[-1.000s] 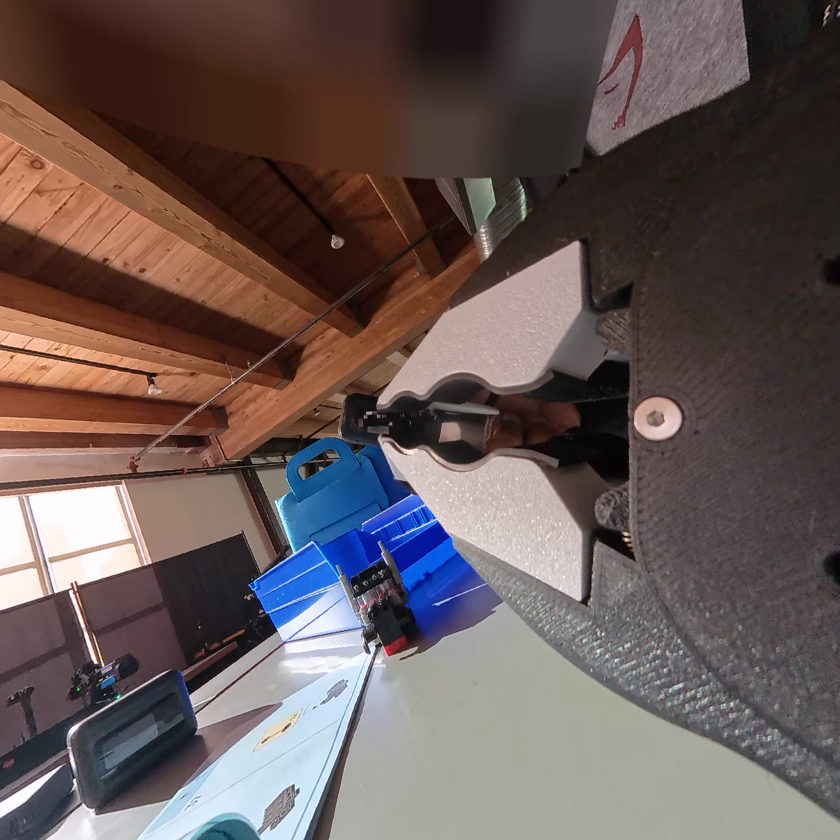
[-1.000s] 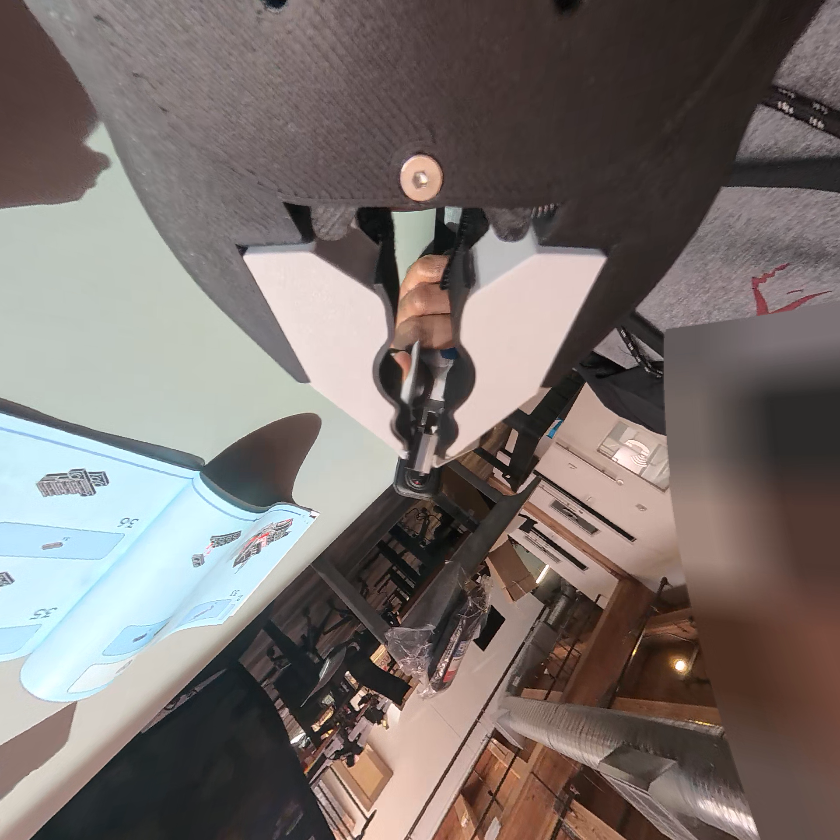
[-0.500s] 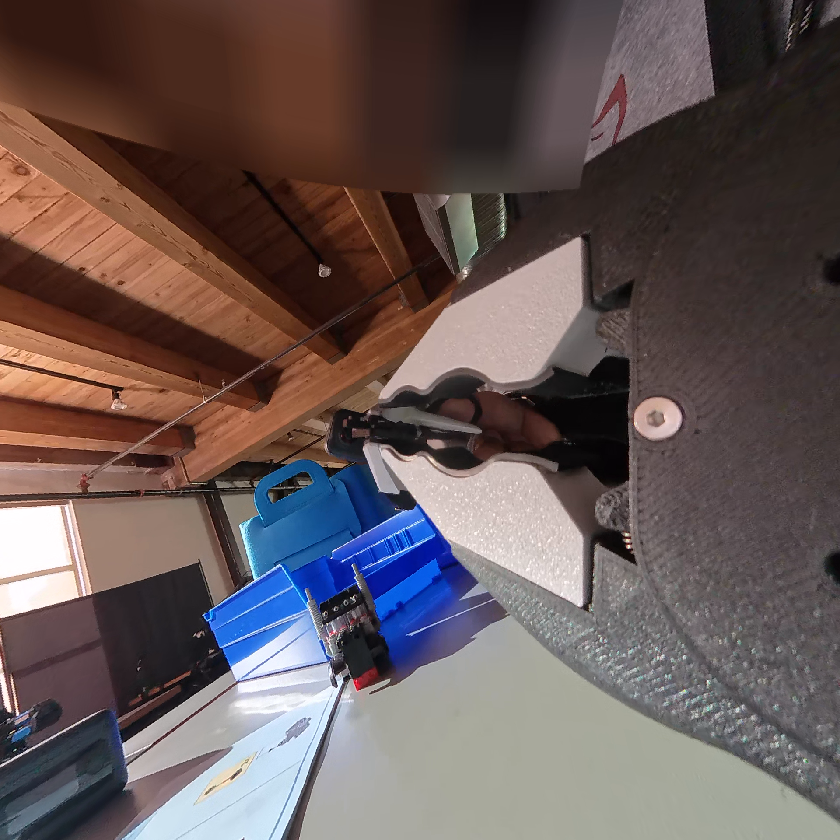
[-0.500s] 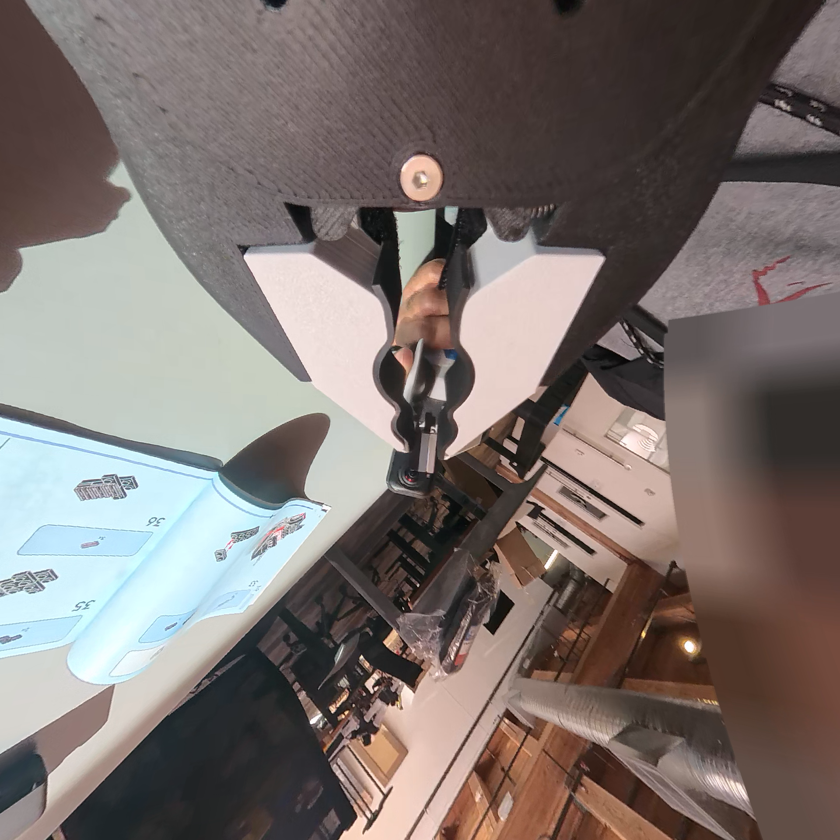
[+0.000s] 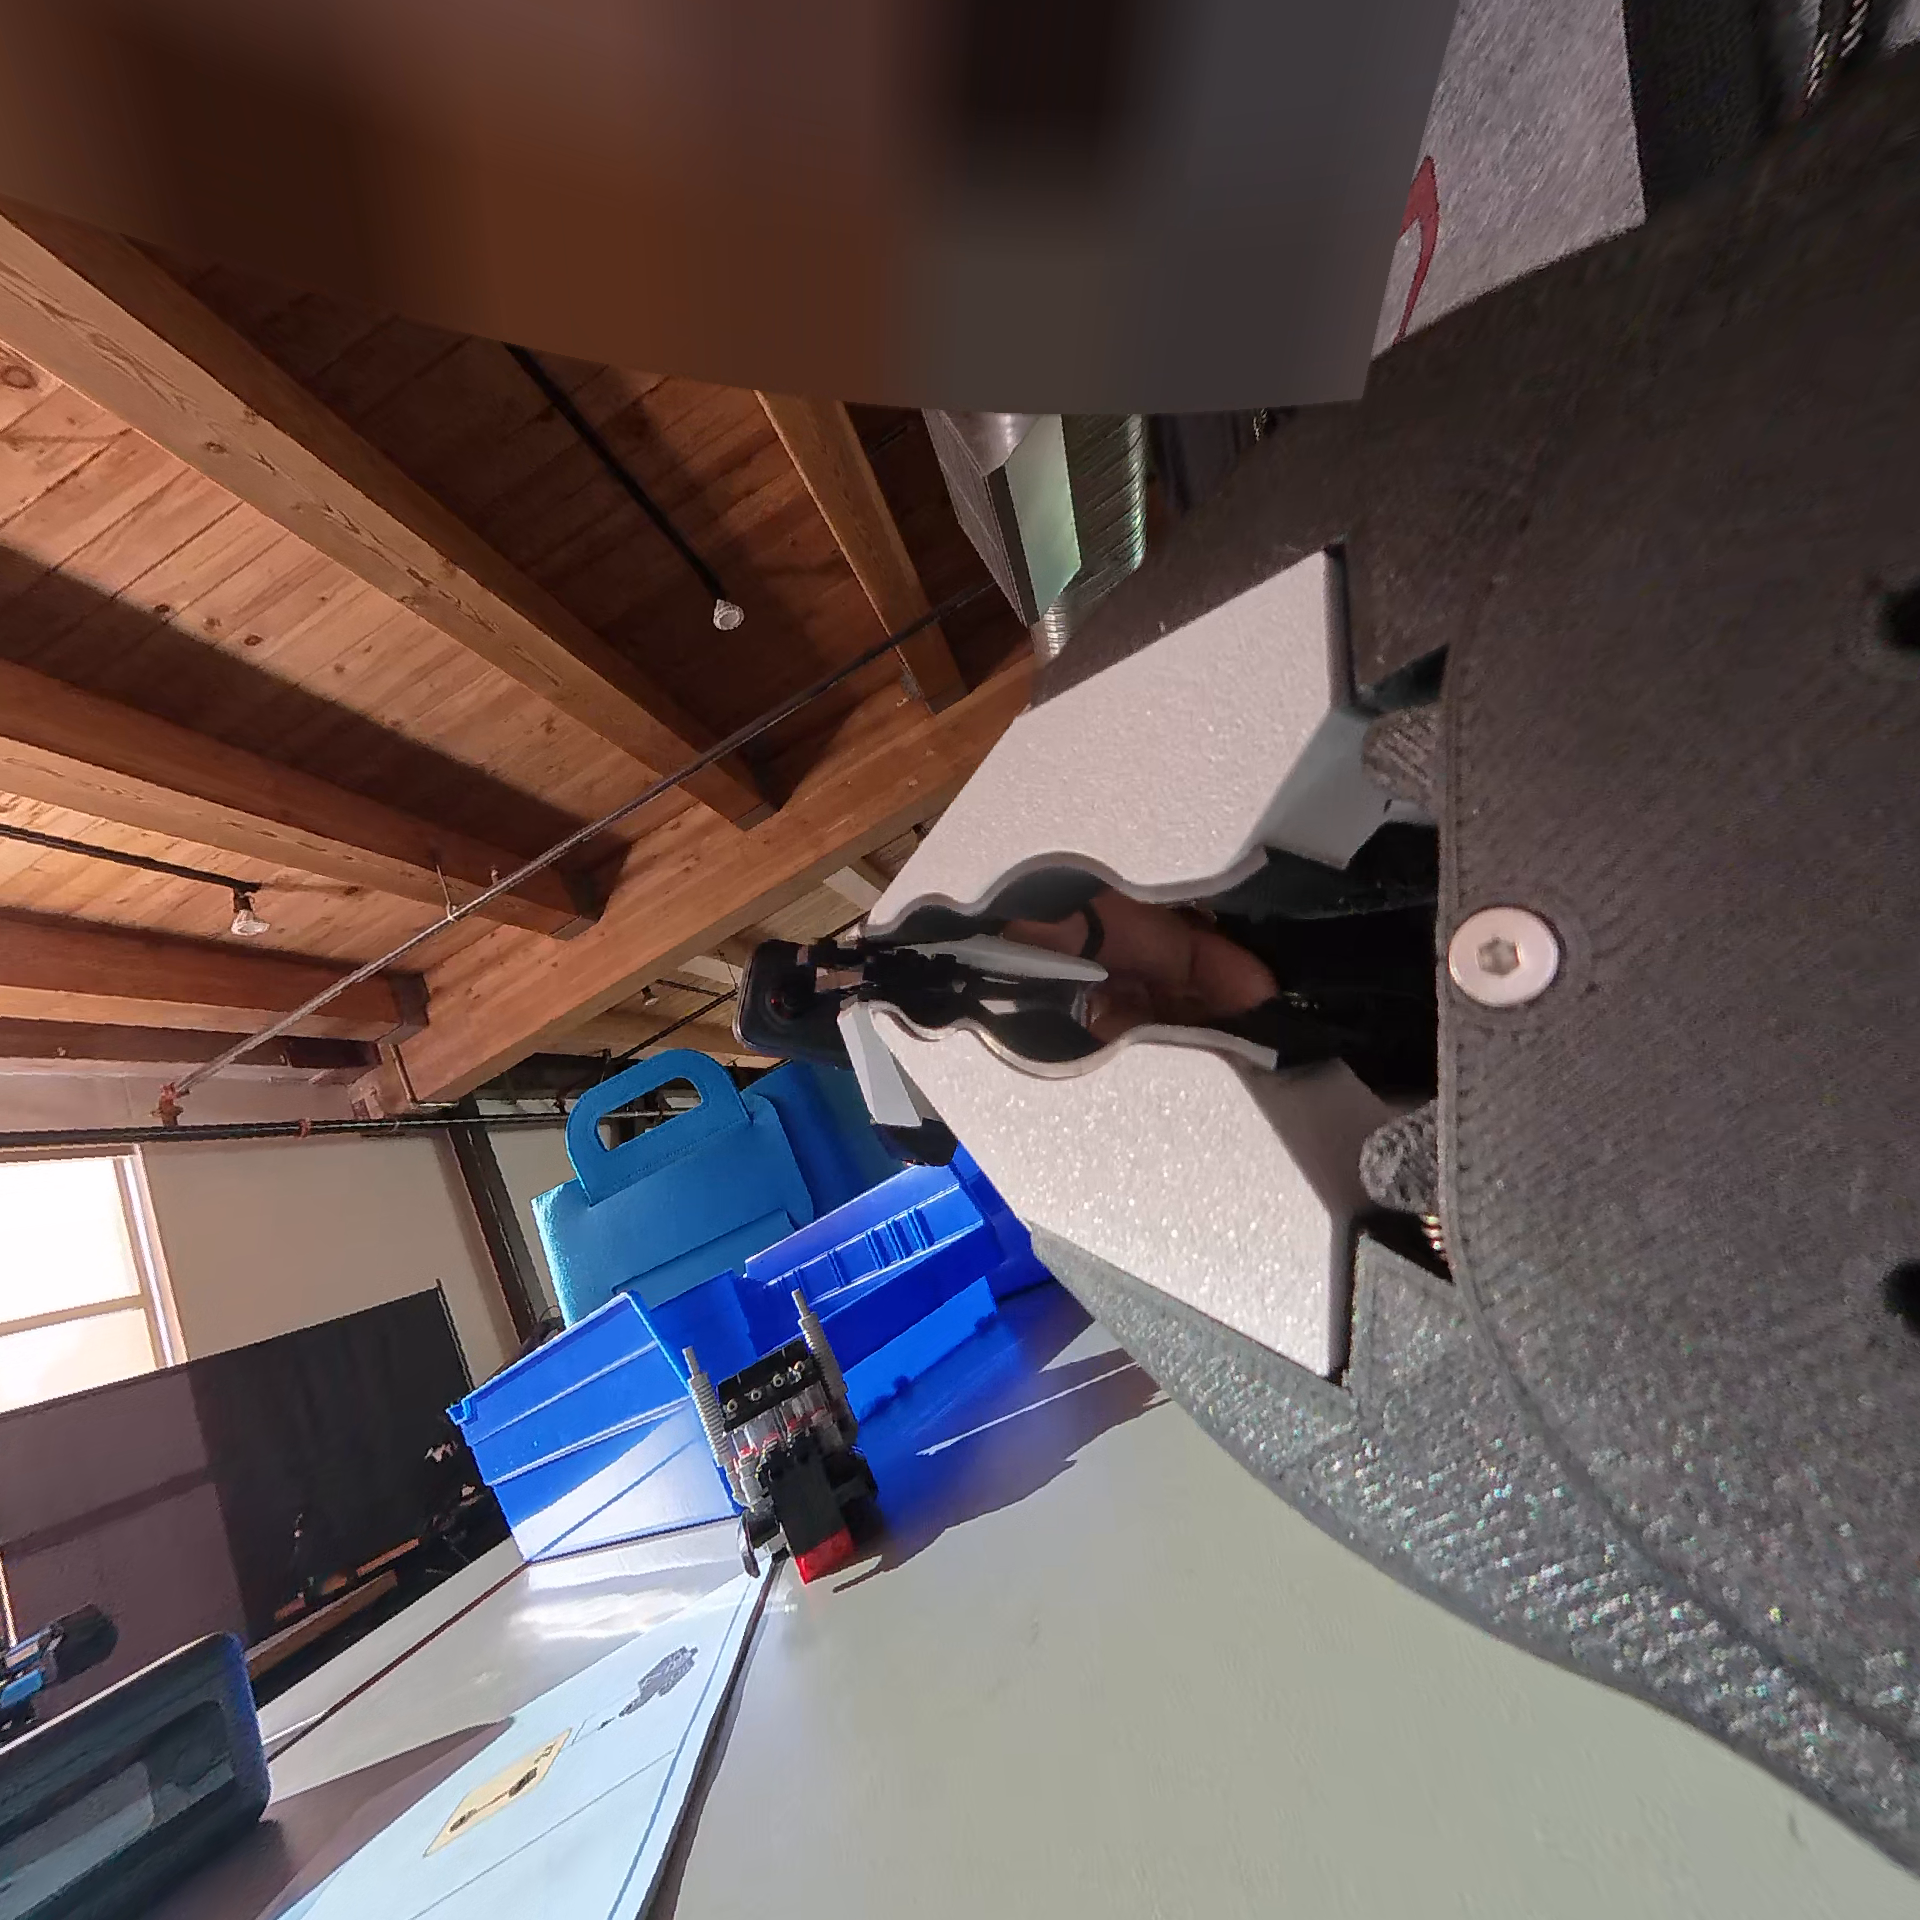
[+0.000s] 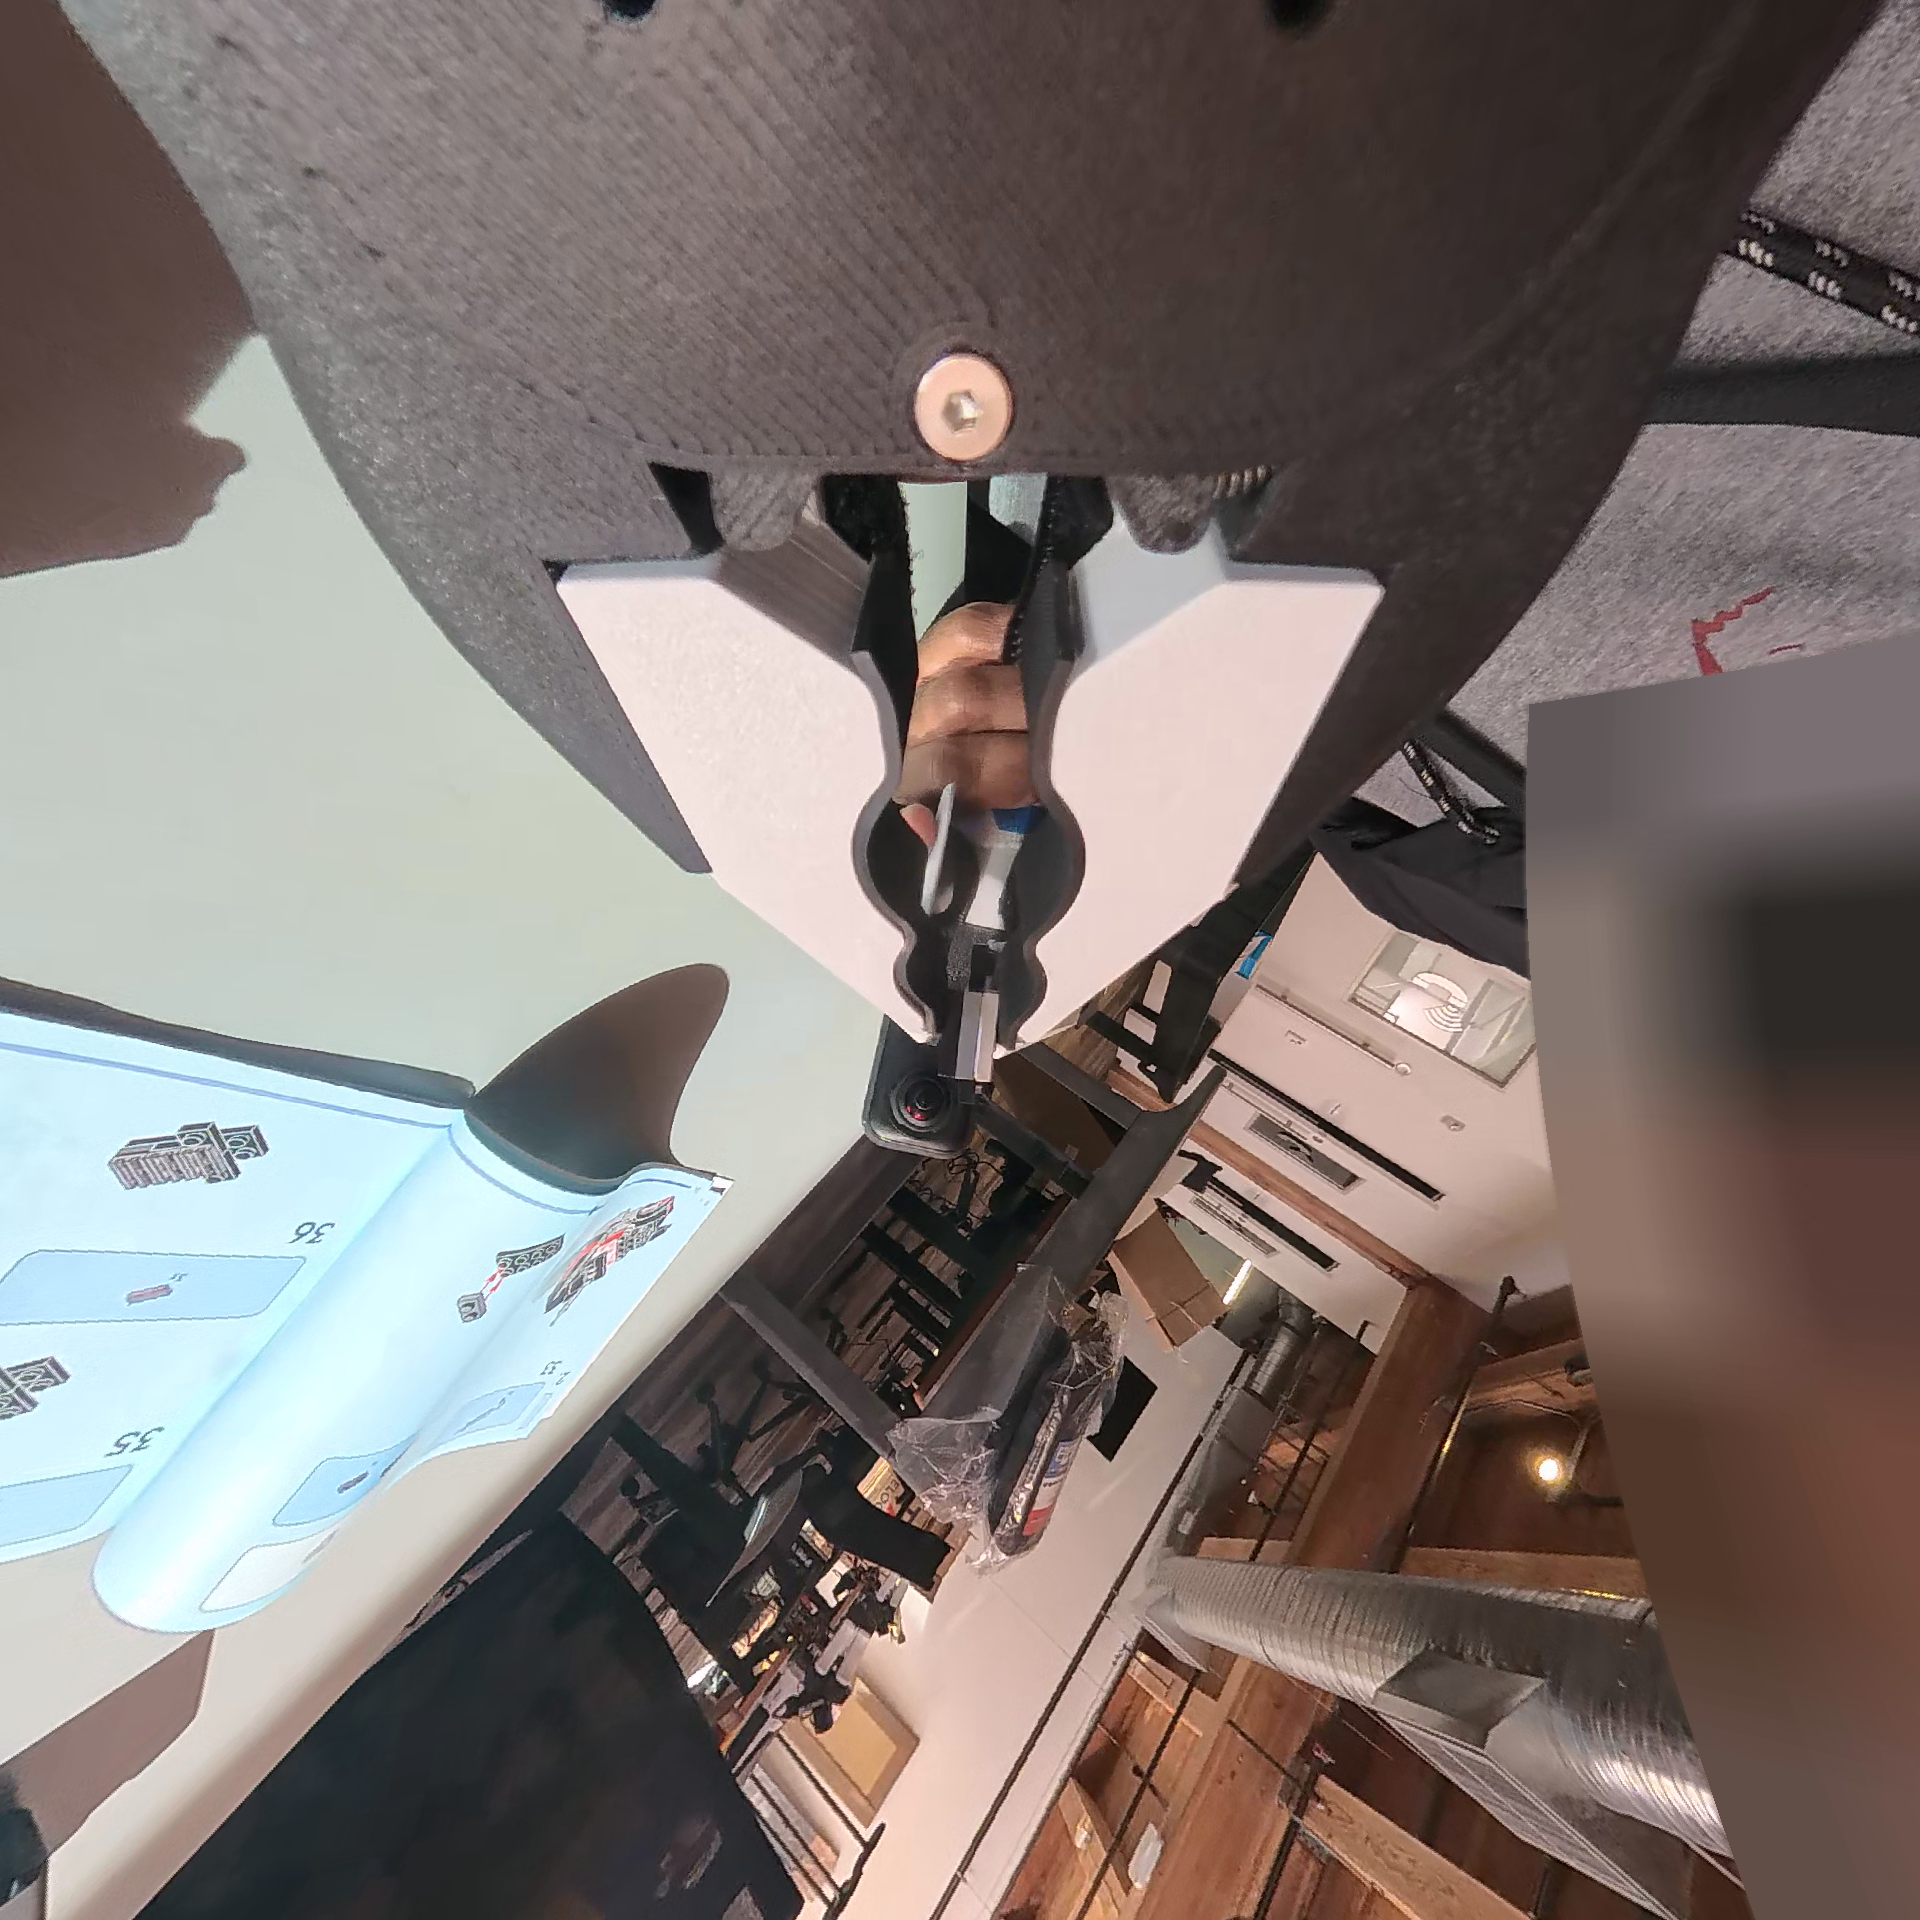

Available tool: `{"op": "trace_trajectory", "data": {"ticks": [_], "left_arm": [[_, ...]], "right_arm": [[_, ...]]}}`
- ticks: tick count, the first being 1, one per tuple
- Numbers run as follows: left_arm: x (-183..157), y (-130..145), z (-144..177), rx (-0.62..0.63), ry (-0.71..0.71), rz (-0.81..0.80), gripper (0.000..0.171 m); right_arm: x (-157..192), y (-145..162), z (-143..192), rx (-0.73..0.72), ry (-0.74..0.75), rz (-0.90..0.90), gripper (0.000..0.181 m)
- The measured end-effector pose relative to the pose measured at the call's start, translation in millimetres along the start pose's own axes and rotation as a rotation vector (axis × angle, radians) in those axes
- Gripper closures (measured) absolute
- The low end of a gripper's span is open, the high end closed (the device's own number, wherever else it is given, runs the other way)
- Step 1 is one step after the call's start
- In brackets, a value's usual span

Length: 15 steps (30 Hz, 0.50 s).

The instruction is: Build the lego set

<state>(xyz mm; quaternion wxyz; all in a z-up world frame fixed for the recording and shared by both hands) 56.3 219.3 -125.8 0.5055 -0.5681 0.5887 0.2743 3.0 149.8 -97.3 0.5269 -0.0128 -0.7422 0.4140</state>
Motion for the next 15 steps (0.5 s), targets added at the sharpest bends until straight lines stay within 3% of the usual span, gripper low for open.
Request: {"op": "trace_trajectory", "data": {"ticks": [8, 12, 15], "left_arm": [[2, 3, -1, 0.004, -0.037, -0.011, 0.164], [8, 3, -1, -0.005, -0.080, 0.044, 0.164], [13, 4, -2, 0.003, -0.118, 0.068, 0.164]], "right_arm": [[-1, 2, 3, -0.019, 0.018, -0.019, 0.170], [-2, 2, 15, -0.010, 0.099, 0.023, 0.141], [2, 4, 37, 0.028, 0.202, 0.118, 0.137]]}}
Point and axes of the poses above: each gripper's, where its closed fingertips meet, z back along the fingers, y out of its underside, x = y × z across the jaws, the point moved 5 cm from there along z, back along the fingers, and after that the axes turned 8 degrees about -y, right-handed, at the moved point
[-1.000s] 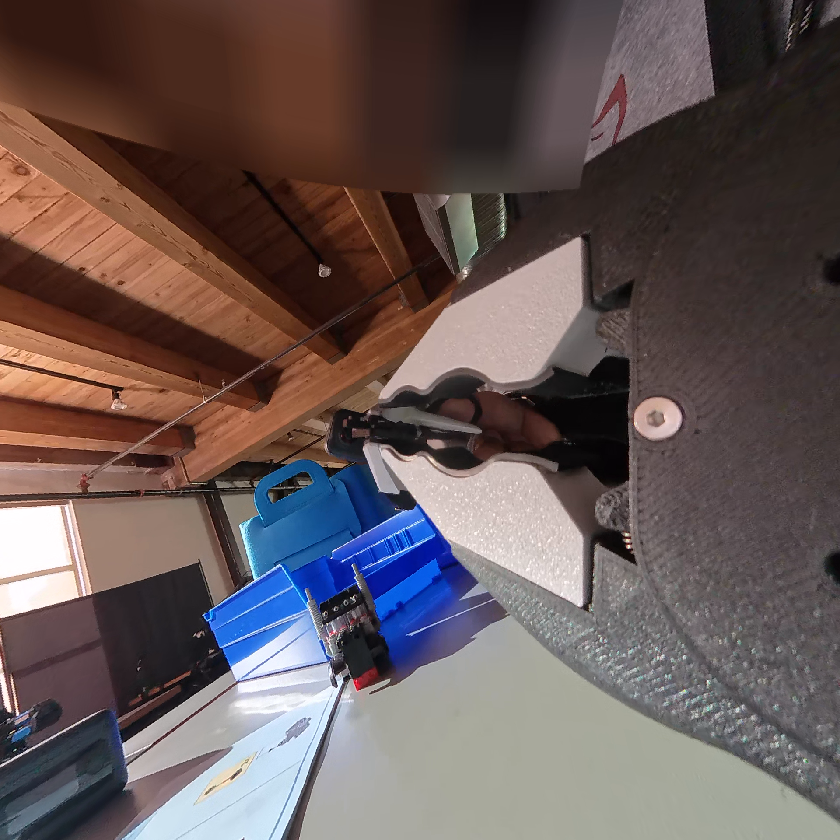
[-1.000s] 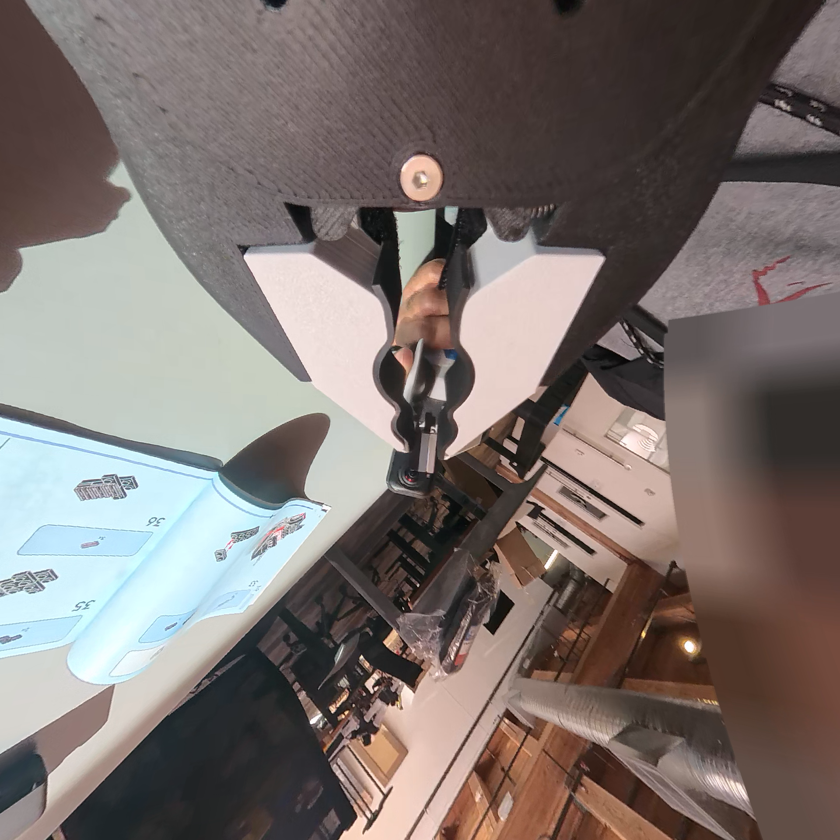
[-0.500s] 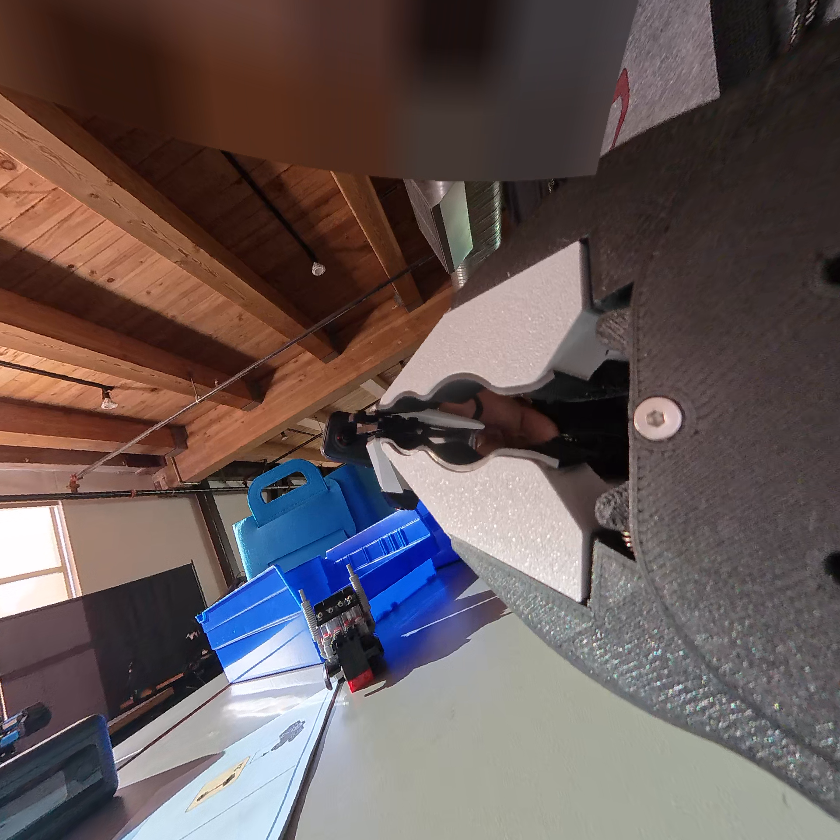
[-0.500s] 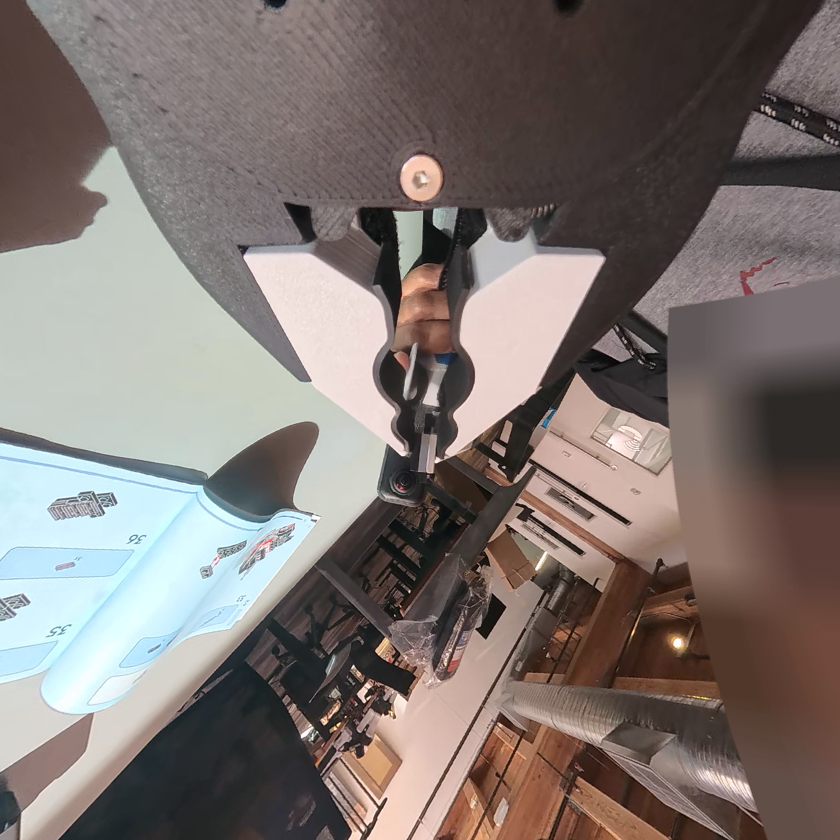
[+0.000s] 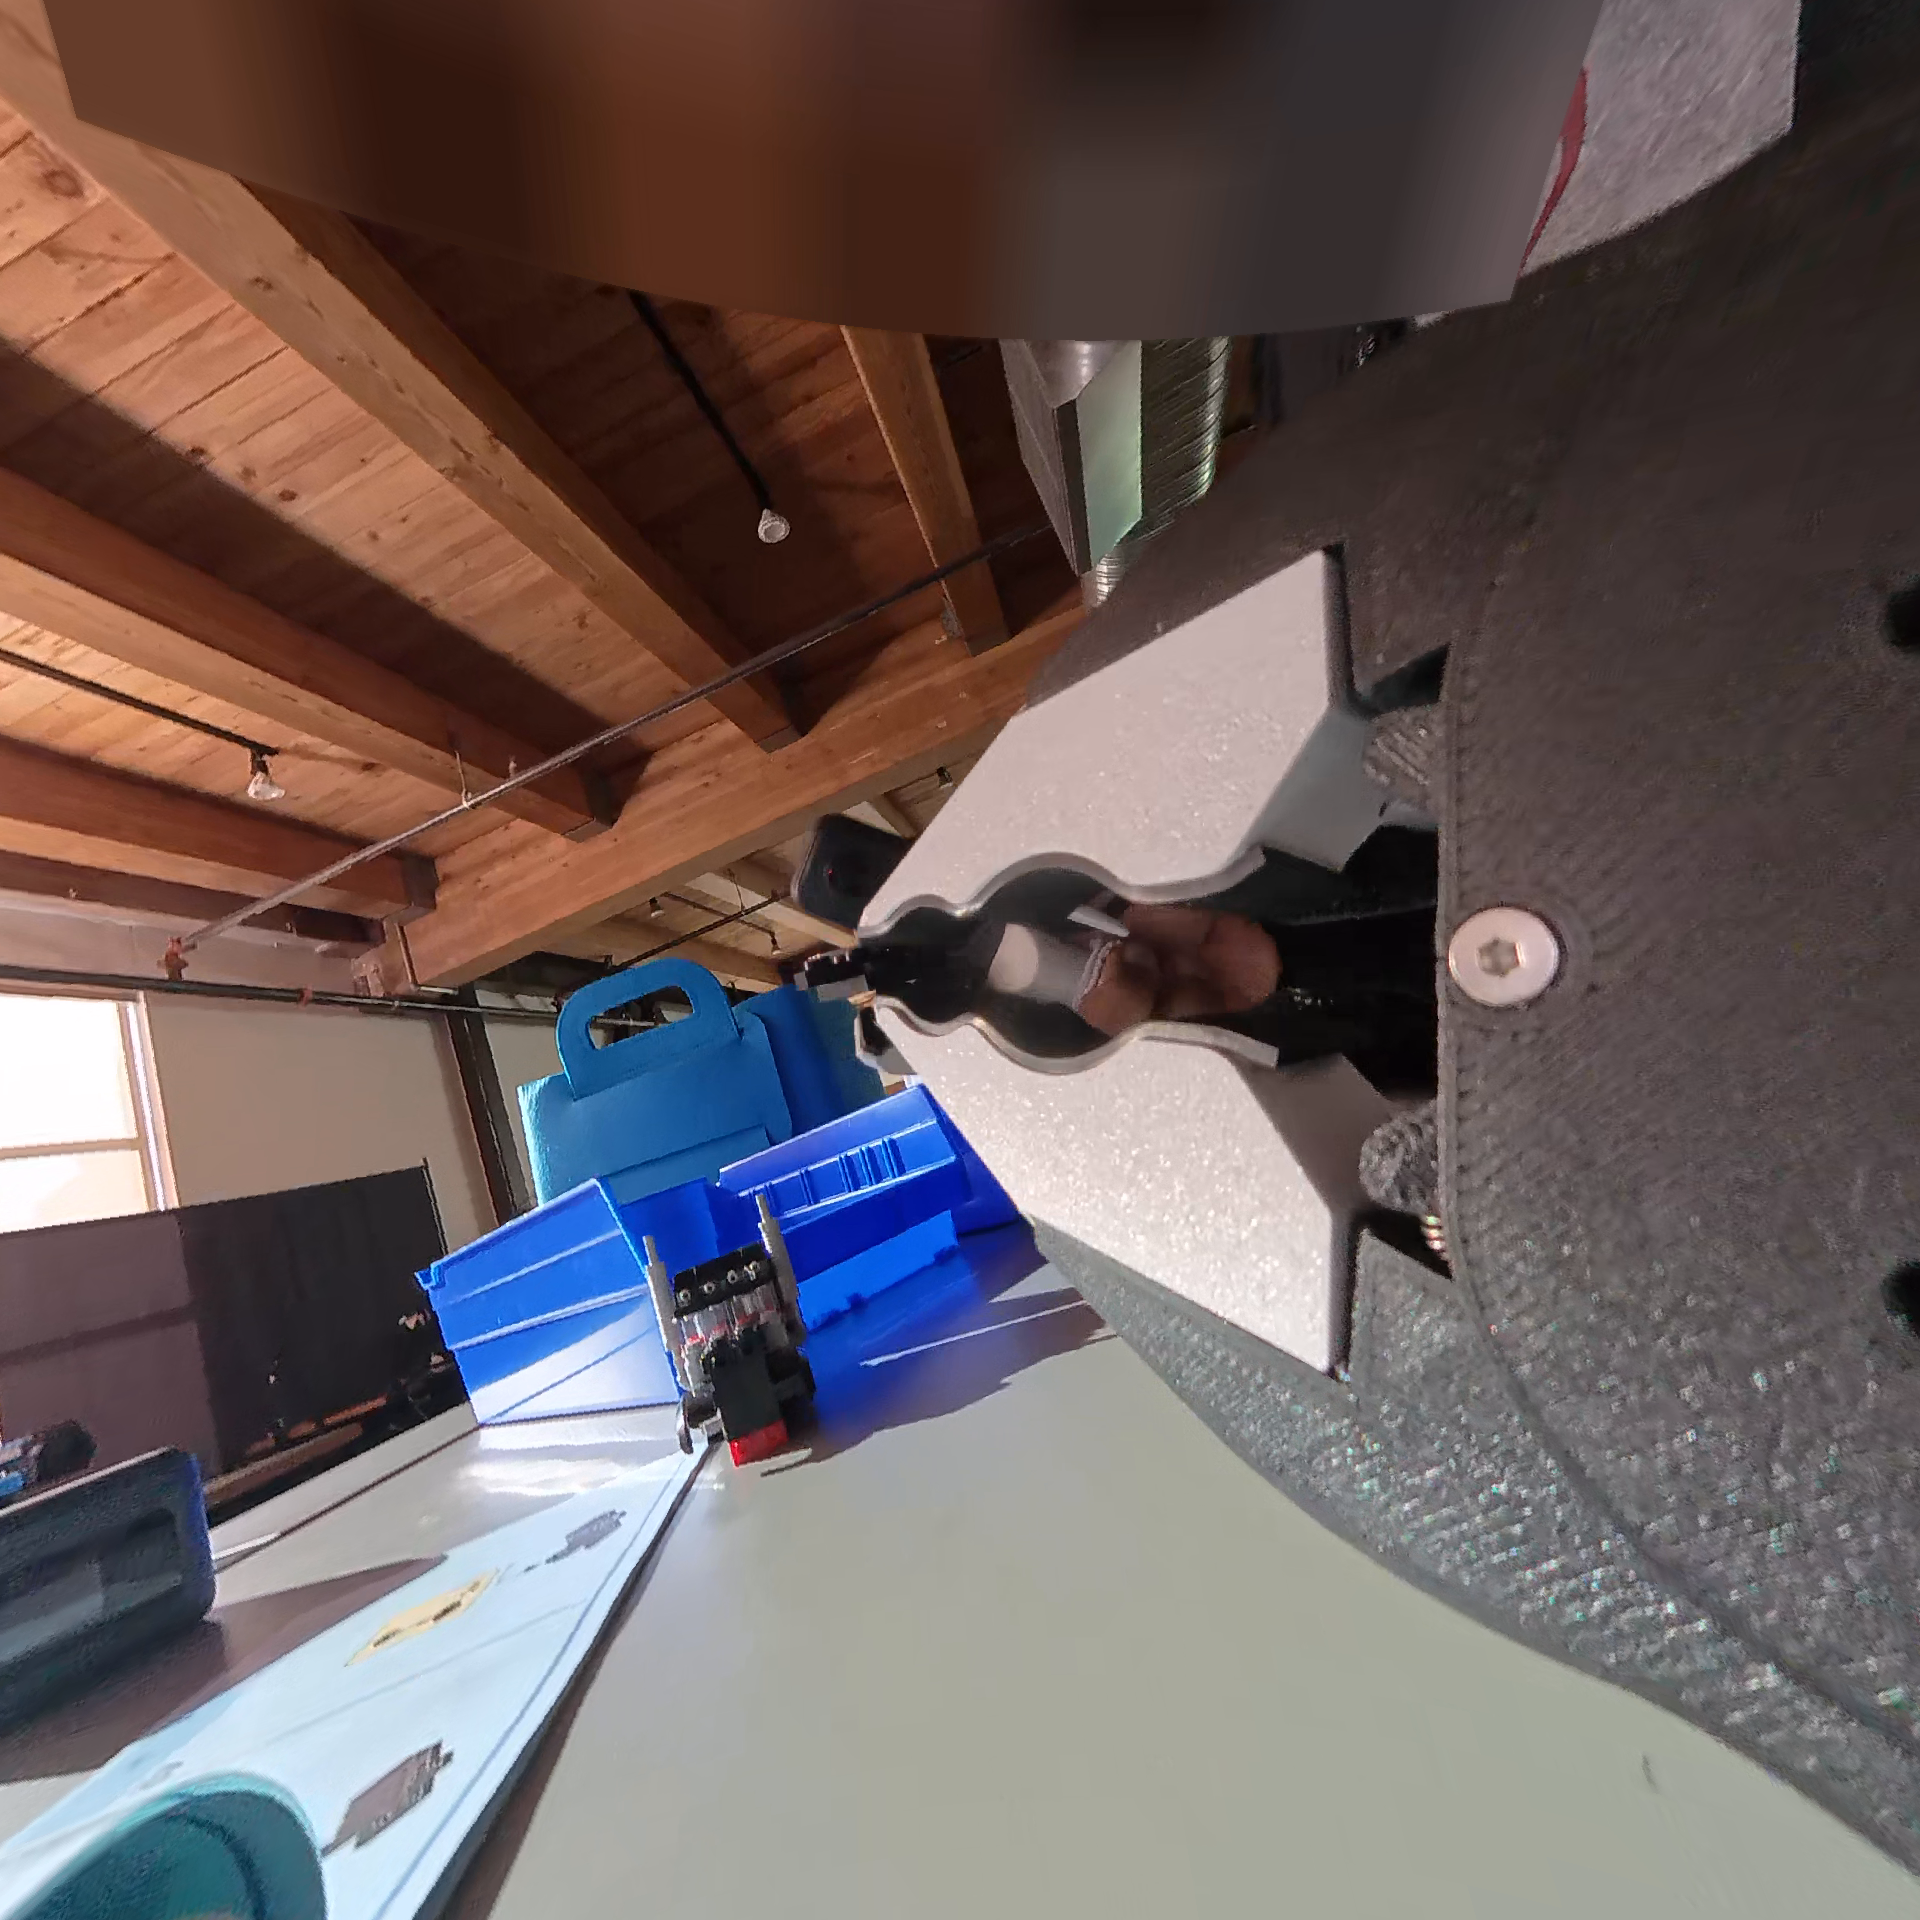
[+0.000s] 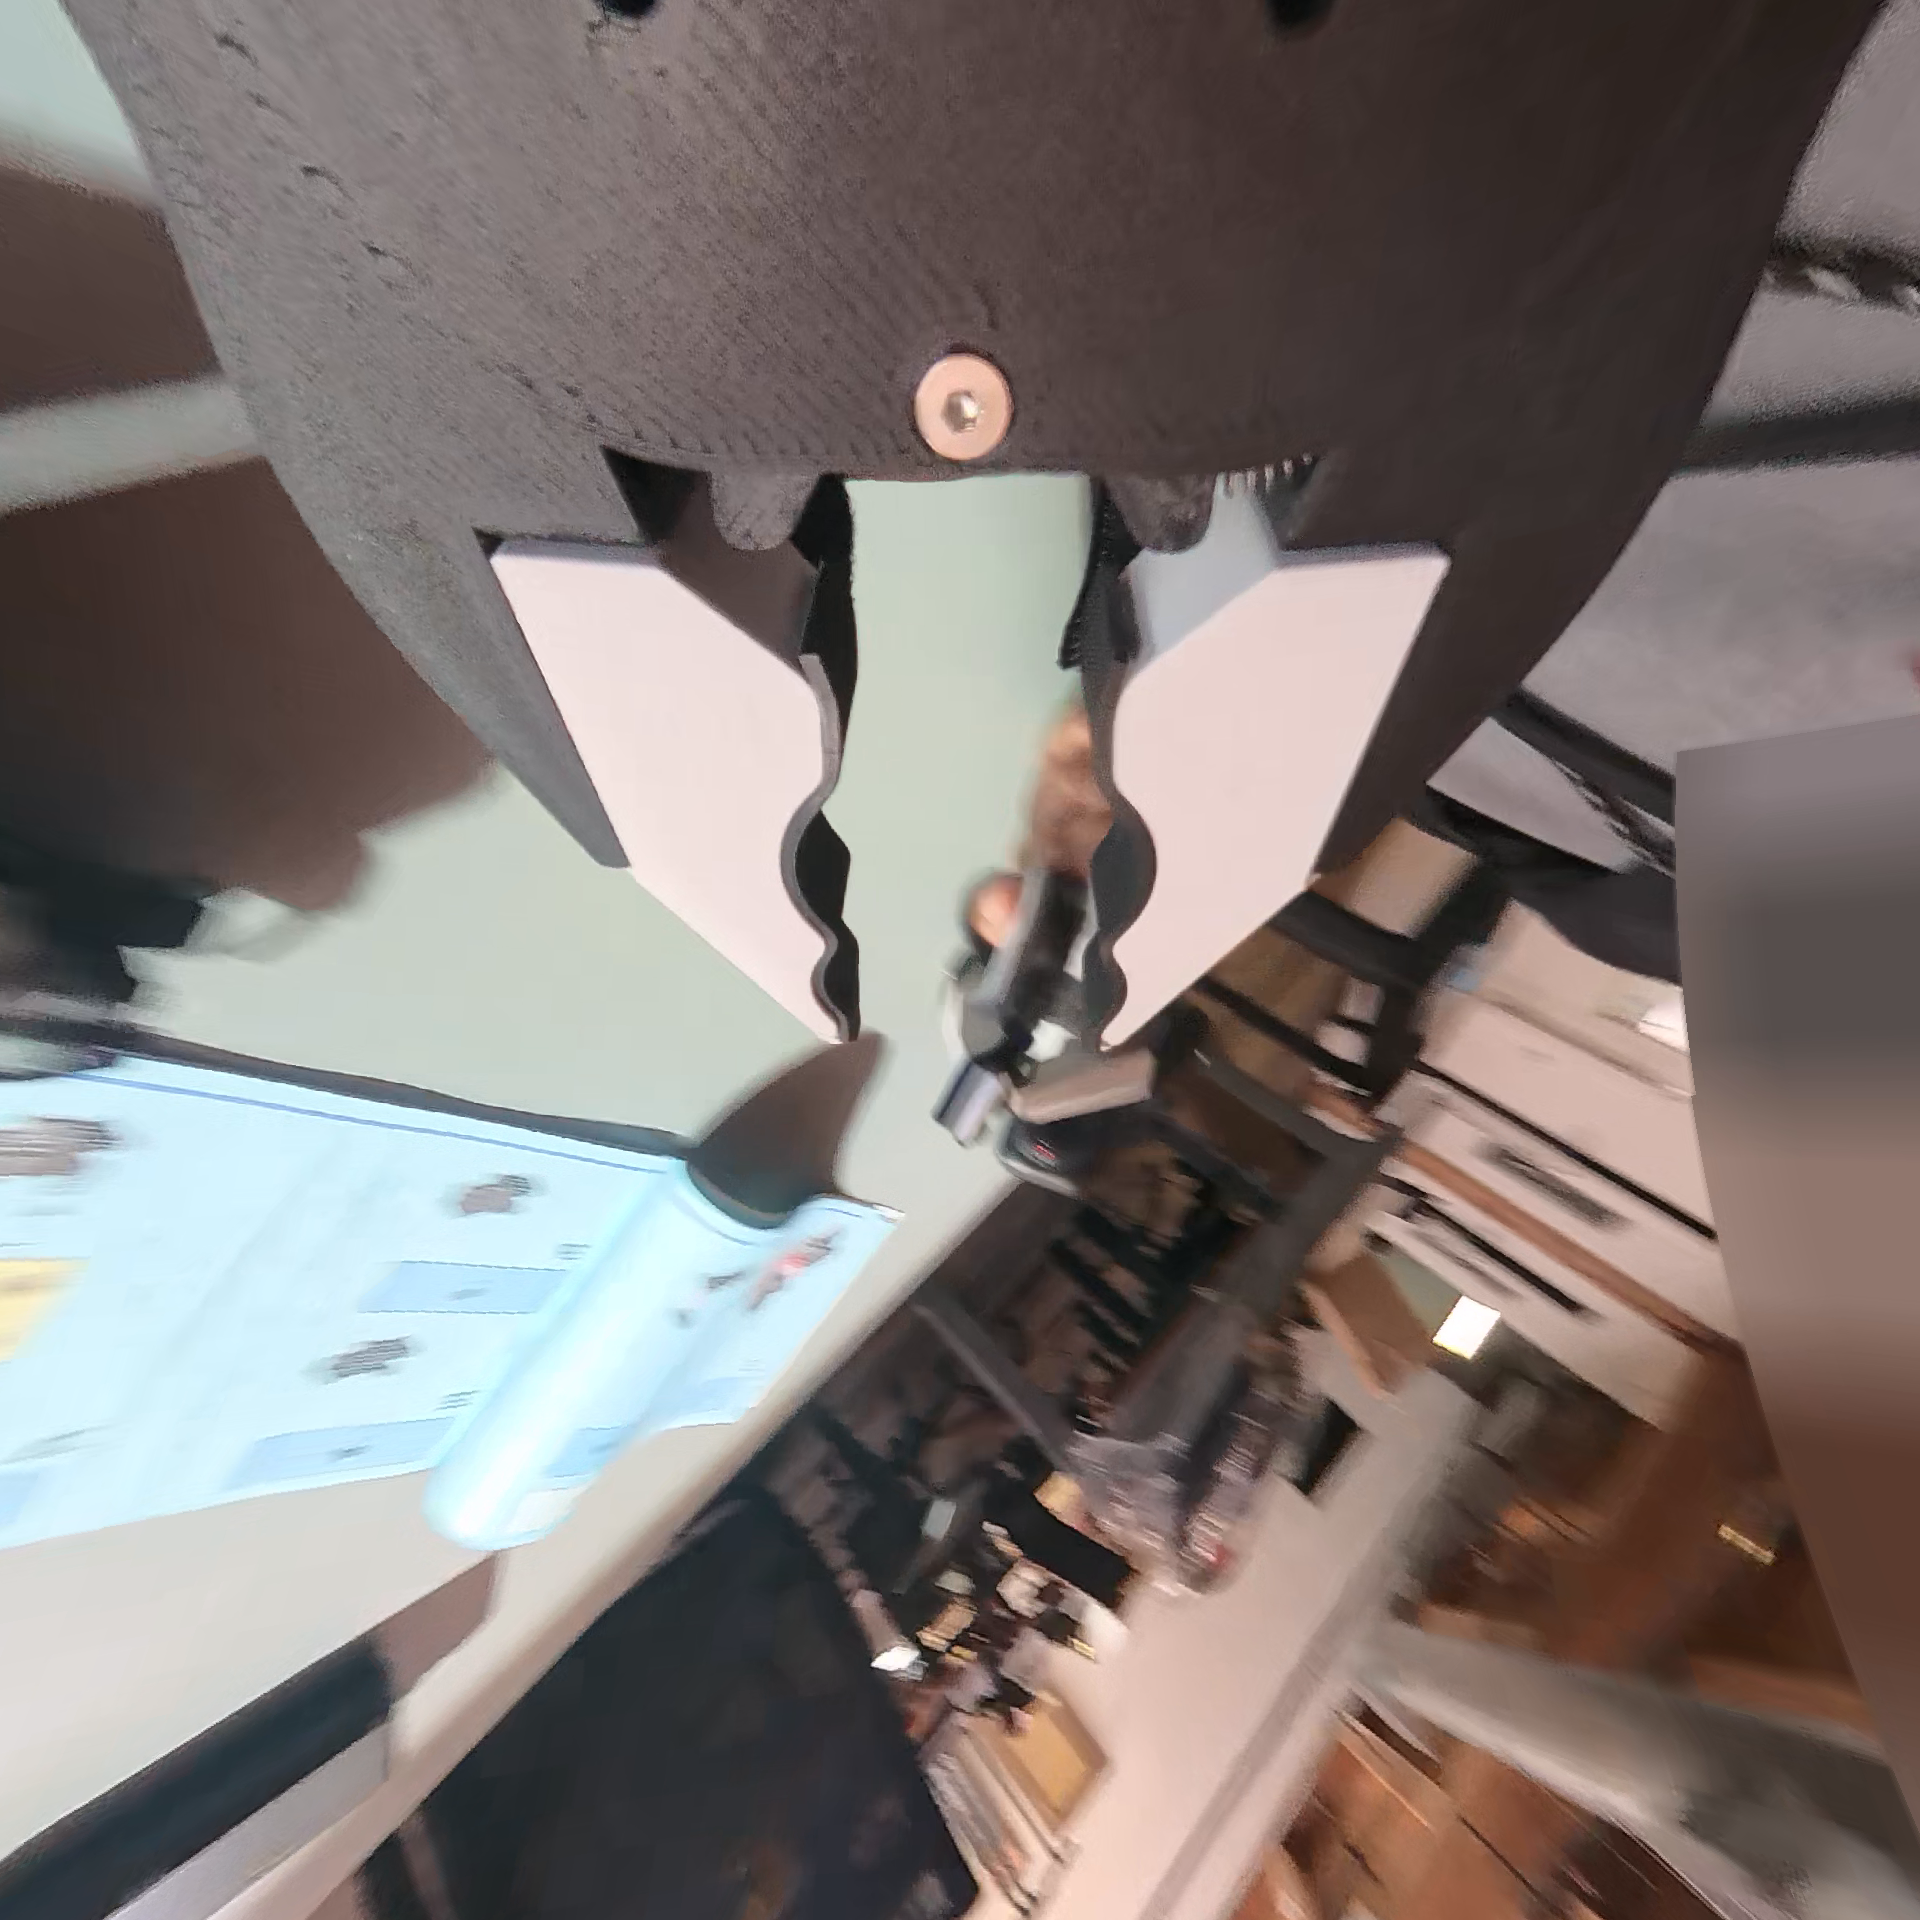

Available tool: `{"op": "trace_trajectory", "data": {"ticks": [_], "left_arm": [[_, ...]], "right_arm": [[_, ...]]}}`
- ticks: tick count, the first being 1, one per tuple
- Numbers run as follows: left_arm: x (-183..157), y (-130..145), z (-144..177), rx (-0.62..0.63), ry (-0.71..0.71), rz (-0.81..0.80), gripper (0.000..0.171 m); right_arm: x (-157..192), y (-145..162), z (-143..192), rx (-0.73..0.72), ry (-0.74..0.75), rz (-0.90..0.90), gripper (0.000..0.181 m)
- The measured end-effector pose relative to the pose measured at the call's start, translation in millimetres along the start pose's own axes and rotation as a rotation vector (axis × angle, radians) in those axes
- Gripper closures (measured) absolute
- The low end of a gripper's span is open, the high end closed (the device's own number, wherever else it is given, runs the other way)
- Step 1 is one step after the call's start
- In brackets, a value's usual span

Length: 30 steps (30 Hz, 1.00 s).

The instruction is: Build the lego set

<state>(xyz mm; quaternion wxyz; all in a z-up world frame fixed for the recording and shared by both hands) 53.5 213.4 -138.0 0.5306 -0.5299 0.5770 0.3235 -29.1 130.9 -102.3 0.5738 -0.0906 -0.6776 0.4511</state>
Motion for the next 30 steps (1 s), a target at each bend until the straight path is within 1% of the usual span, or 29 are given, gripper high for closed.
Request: {"op": "trace_trajectory", "data": {"ticks": [4, 8, 11, 14, 16, 19, 23, 26, 30], "left_arm": [[5, 5, -3, 0.027, -0.039, 0.023, 0.164], [7, 11, -8, 0.067, -0.076, 0.018, 0.164], [7, 17, -12, 0.090, -0.080, 0.012, 0.164], [6, 24, -19, 0.125, -0.069, 0.017, 0.164], [6, 29, -24, 0.143, -0.070, 0.013, 0.164], [8, 36, -33, 0.168, -0.079, 0.003, 0.164], [9, 42, -45, 0.189, -0.098, -0.018, 0.163], [13, 49, -52, 0.203, -0.120, -0.009, 0.164], [16, 58, -58, 0.228, -0.141, 0.016, 0.164]], "right_arm": [[-2, 7, 51, 0.070, 0.196, 0.157, 0.138], [-8, 19, 120, 0.160, 0.431, 0.266, 0.147], [-11, 31, 173, 0.233, 0.589, 0.312, 0.152], [-13, 50, 214, 0.321, 0.676, 0.327, 0.155], [-14, 66, 231, 0.381, 0.700, 0.335, 0.155], [-14, 83, 237, 0.422, 0.667, 0.347, 0.155], [-17, 94, 238, 0.466, 0.681, 0.380, 0.155], [-20, 97, 228, 0.450, 0.662, 0.378, 0.157], [-30, 103, 216, 0.507, 0.666, 0.392, 0.160]]}}
Point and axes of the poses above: each gripper's, where its closed fingertips meet, z back along the fingers, y out of its underside, x = y × z across the jaws, the point moved 5 cm from there along z, back along the fingers, and after that the axes turned 8 degrees about -y, right-handed, at the moved point
